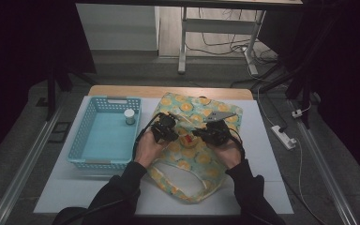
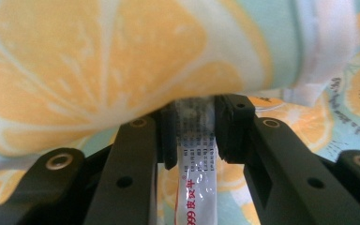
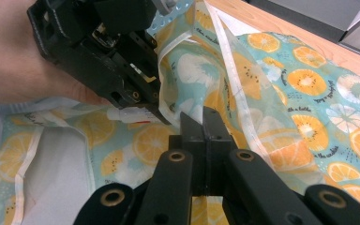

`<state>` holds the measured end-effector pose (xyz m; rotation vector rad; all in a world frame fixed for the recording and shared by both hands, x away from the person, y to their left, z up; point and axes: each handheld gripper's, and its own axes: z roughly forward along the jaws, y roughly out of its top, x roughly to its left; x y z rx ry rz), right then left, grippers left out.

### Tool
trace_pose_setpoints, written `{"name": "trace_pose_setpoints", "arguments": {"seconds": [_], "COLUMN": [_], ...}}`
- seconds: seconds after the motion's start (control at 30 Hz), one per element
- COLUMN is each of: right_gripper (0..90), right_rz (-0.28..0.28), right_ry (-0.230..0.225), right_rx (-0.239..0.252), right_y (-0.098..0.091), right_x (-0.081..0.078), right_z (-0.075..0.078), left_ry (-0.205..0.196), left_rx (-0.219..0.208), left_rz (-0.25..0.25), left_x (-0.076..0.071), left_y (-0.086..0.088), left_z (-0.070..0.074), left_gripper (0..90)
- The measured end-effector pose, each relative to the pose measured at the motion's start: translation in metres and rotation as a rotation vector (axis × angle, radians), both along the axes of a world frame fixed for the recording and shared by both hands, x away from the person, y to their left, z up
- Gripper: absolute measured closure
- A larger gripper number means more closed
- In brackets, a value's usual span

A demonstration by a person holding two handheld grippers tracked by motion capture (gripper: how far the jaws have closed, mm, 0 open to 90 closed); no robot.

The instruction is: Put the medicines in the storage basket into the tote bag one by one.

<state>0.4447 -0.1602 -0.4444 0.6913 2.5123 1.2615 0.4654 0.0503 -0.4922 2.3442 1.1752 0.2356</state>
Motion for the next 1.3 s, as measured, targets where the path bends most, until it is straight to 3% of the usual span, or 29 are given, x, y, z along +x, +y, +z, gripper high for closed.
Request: {"name": "trace_pose_setpoints", "arguments": {"seconds": [0.3,0.63,0.97,1.13,1.3], "right_gripper": [90.0,90.0,90.0,90.0,90.0], "right_rz": [-0.006,-0.009,-0.013,-0.013,-0.012], "right_ry": [-0.001,-0.004,-0.008,-0.007,-0.007], "right_rx": [-0.001,0.004,0.005,0.005,0.004], "right_y": [-0.001,-0.002,-0.003,-0.003,-0.002], "right_x": [0.001,0.001,0.002,0.001,0.001], "right_z": [-0.001,0.0,0.0,0.0,0.0], "left_ry": [0.002,-0.012,-0.02,0.008,0.004], "left_rx": [0.021,-0.004,-0.071,-0.158,-0.184], "left_rz": [0.015,-0.02,-0.128,-0.15,-0.142], "left_x": [0.004,-0.004,-0.022,-0.03,-0.035], "left_y": [-0.002,0.0,0.003,0.014,0.022], "left_z": [-0.008,0.006,0.017,0.021,0.027], "left_gripper": [70.1,53.6,29.8,22.7,18.7]}}
